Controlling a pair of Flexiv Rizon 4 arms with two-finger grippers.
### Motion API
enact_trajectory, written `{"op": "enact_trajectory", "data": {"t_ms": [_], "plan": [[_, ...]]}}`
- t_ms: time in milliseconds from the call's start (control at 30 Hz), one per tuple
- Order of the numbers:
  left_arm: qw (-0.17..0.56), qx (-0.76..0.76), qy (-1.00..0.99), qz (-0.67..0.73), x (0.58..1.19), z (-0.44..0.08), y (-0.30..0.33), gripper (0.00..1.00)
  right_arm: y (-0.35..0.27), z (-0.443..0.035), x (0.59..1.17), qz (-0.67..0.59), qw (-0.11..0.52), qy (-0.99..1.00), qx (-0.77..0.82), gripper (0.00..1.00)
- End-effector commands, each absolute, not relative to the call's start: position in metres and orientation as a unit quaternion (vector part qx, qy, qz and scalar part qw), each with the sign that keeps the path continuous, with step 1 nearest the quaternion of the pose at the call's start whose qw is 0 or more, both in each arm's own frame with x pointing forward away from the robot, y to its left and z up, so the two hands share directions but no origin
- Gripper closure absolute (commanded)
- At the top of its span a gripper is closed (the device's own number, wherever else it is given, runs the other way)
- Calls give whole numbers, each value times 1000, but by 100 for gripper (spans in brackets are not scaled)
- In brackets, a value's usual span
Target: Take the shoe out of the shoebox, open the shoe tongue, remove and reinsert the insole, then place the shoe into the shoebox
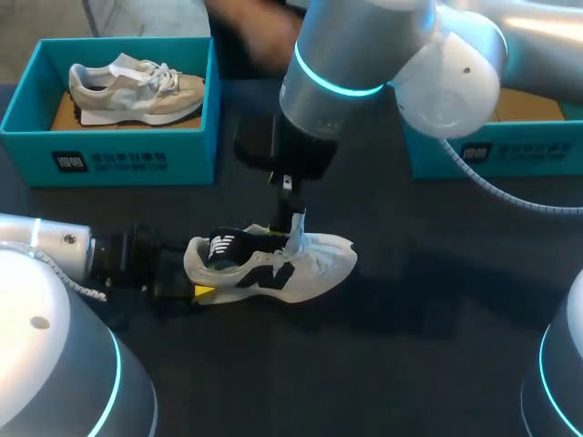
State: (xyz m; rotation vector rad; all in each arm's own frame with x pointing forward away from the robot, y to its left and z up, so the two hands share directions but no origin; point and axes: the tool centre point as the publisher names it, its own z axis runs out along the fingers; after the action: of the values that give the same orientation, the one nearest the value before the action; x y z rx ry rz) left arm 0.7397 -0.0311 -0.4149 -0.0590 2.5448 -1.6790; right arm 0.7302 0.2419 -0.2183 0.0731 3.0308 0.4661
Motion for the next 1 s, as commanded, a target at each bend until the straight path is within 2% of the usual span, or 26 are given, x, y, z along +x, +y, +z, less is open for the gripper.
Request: {"op": "enact_trajectory", "data": {"t_ms": [33,667,1000], "plan": [[47,-19,834,-550,739,-418,-29,100,248,-223,741,157,5,987,16,0],[47,-19,834,-550,739,-418,-29,100,296,-249,747,174,-70,982,-10,0],[47,-19,834,-550,739,-418,-29,100,315,-263,752,172,-141,975,-25,0]]}}
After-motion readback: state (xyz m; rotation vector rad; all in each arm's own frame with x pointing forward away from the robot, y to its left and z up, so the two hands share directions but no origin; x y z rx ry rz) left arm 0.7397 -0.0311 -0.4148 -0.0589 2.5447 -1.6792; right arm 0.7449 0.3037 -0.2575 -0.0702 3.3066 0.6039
